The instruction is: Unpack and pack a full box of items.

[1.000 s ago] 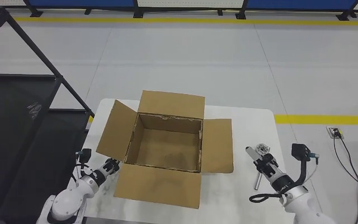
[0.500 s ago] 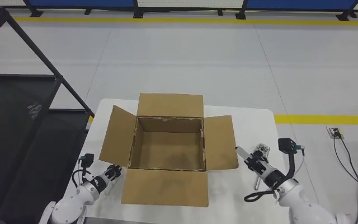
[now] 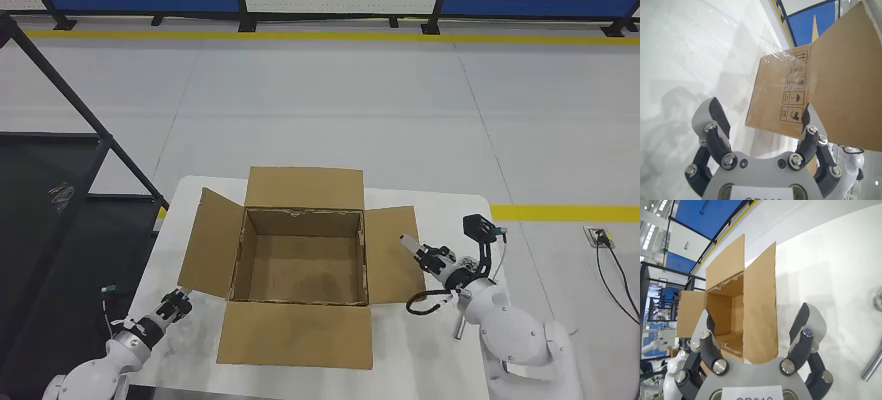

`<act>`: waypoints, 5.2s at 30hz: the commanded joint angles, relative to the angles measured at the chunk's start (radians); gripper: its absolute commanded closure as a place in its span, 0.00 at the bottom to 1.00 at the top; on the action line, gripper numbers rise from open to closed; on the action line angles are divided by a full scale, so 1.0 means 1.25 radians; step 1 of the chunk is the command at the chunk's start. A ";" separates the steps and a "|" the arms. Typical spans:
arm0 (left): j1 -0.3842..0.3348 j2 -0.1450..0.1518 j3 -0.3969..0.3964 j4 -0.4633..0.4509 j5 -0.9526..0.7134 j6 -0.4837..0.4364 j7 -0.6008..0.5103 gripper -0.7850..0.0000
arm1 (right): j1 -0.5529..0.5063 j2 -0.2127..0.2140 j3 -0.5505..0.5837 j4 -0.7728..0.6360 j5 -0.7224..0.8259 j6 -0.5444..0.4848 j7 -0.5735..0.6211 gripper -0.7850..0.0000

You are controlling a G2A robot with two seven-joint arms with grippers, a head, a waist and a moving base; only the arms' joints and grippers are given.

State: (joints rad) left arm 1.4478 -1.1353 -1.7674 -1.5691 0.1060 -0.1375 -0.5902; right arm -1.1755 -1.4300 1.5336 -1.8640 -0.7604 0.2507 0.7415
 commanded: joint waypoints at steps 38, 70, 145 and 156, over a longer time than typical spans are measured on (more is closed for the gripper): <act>0.053 0.011 -0.029 -0.060 -0.048 -0.009 0.025 0.00 | -0.098 0.042 0.099 -0.159 -0.091 0.056 0.135 0.00; 0.096 0.019 -0.141 -0.066 -0.115 -0.041 0.079 0.00 | 0.080 0.073 0.010 0.077 -0.596 0.009 0.498 0.00; 0.060 0.038 -0.136 -0.060 -0.129 -0.028 0.058 0.00 | 0.180 0.103 0.070 0.292 -0.484 0.022 0.453 1.00; 0.082 0.037 -0.137 -0.066 -0.149 -0.047 0.063 0.00 | 0.137 0.088 -0.030 -0.041 -0.509 0.123 0.347 1.00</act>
State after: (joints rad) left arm 1.5456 -1.0885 -1.9379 -1.6508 -0.0773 -0.1927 -0.5133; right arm -1.0073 -1.3165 1.5183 -1.8910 -1.4024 0.3947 1.1939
